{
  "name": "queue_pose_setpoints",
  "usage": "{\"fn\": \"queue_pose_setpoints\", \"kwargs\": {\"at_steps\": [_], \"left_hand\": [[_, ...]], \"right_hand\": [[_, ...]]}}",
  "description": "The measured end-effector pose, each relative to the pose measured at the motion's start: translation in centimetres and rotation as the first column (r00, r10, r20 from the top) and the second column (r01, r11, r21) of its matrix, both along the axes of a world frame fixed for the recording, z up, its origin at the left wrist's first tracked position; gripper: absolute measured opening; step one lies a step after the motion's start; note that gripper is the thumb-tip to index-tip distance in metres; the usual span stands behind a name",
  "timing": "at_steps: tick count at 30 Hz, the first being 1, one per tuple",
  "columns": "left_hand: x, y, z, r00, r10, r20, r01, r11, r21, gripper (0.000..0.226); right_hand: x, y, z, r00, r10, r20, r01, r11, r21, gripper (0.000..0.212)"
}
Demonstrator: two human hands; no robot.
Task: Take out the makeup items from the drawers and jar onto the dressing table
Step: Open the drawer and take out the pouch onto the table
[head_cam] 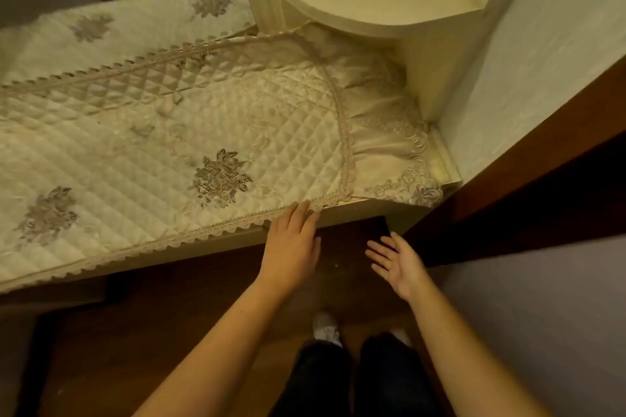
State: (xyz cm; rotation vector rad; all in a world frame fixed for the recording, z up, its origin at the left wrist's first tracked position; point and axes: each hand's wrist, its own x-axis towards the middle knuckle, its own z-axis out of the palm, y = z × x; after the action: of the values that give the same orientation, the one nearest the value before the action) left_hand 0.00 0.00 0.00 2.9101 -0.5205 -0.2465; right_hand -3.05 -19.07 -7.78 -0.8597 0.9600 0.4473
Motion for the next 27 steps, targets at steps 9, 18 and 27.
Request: {"fn": "queue_pose_setpoints", "kwargs": {"at_steps": [9,18,27], "left_hand": [[2.3,0.2,-4.0,1.0,0.017,-0.017,-0.017,1.0,0.022,0.051],[2.3,0.4,-5.0,0.997,0.035,0.069,-0.033,0.999,-0.029,0.051],[1.8,0.4,-4.7,1.0,0.021,-0.019,-0.022,0.998,-0.058,0.06]], "right_hand": [[4.8,1.8,-5.5,0.962,-0.27,-0.038,0.272,0.957,0.099,0.059],[7.4,2.6,-7.9,0.868,-0.496,-0.006,0.487,0.85,0.202,0.039],[2.6,2.5,-7.5,0.838,-0.546,-0.019,0.535,0.814,0.225,0.065]]}}
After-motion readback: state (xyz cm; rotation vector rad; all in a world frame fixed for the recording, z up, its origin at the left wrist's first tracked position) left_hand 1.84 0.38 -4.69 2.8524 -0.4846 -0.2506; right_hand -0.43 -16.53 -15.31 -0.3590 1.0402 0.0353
